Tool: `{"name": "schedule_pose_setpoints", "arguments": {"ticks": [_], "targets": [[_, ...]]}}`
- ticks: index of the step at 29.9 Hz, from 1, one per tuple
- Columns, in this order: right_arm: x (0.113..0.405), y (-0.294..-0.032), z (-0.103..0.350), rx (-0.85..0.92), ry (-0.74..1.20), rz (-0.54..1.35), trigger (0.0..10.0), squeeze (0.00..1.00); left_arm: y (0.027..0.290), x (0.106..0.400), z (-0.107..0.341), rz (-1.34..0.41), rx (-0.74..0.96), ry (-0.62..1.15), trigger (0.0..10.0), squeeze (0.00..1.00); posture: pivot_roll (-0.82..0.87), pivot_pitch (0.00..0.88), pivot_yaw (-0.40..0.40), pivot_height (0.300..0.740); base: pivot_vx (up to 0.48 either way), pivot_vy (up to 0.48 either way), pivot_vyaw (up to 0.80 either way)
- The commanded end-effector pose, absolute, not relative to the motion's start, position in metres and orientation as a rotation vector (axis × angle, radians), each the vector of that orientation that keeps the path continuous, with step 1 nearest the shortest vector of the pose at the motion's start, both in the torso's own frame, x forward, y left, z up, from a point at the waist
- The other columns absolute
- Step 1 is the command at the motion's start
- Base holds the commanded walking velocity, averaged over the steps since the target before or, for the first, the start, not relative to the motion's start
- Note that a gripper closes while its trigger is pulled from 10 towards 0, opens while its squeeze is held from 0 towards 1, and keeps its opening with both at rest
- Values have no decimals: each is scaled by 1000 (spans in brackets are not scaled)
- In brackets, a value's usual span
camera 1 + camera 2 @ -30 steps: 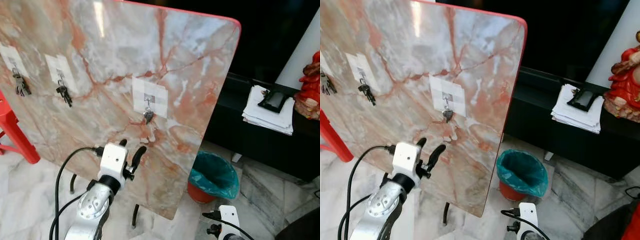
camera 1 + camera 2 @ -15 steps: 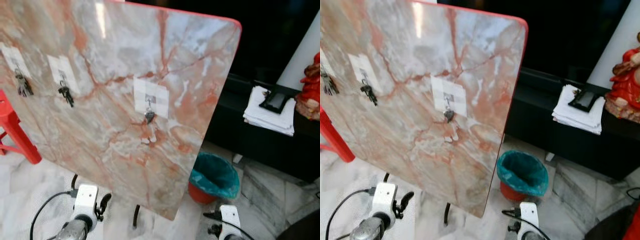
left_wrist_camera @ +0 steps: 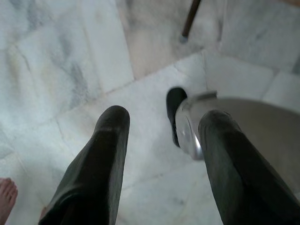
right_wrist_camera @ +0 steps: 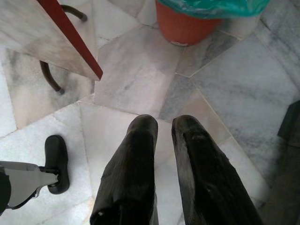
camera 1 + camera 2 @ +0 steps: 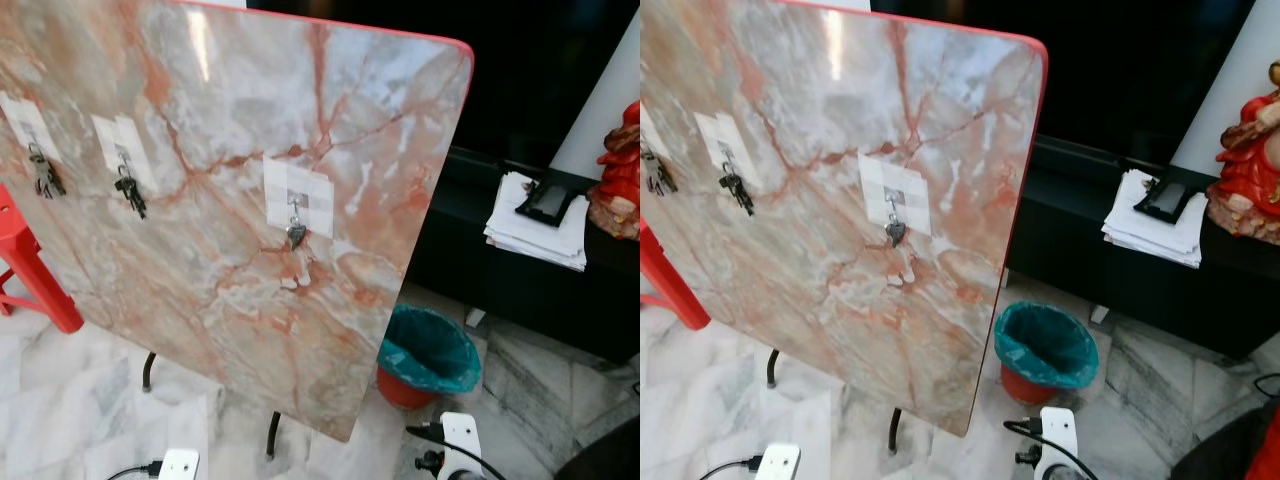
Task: Hang keys on a hook
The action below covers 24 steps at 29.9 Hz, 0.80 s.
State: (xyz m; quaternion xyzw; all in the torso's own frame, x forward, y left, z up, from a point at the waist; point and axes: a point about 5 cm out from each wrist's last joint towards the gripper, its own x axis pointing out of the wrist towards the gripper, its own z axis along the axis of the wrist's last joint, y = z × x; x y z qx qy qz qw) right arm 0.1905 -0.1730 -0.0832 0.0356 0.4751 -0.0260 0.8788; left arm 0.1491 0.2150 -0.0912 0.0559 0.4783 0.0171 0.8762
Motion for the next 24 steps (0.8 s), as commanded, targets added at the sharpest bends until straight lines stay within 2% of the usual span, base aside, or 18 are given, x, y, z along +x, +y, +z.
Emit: {"name": "schedule_pose_setpoints", "arguments": {"ticks": [1, 5, 7, 9, 24], "targets": [[185, -176, -86, 89, 1006, -91, 10000, 0, 209, 150, -92, 16, 138, 995, 10000, 0, 149, 0, -65, 740, 0, 356, 0], [185, -176, -86, 87, 1008, -94, 10000, 0, 208, 146, -94, 20, 136, 1008, 10000, 0, 147, 0, -65, 740, 0, 386, 0], [172, -192, -89, 81, 1014, -112, 10000, 0, 208, 144, -95, 16, 140, 1017, 10000, 0, 146, 0, -64, 740, 0, 480, 0], [168, -197, -91, 79, 1018, -116, 10000, 0, 209, 142, -96, 21, 140, 1023, 10000, 0, 146, 0, -64, 740, 0, 480, 0], [165, -204, -91, 65, 1035, -139, 10000, 0, 212, 132, -100, 32, 146, 1052, 10000, 0, 148, 0, -69, 740, 0, 480, 0]]}}
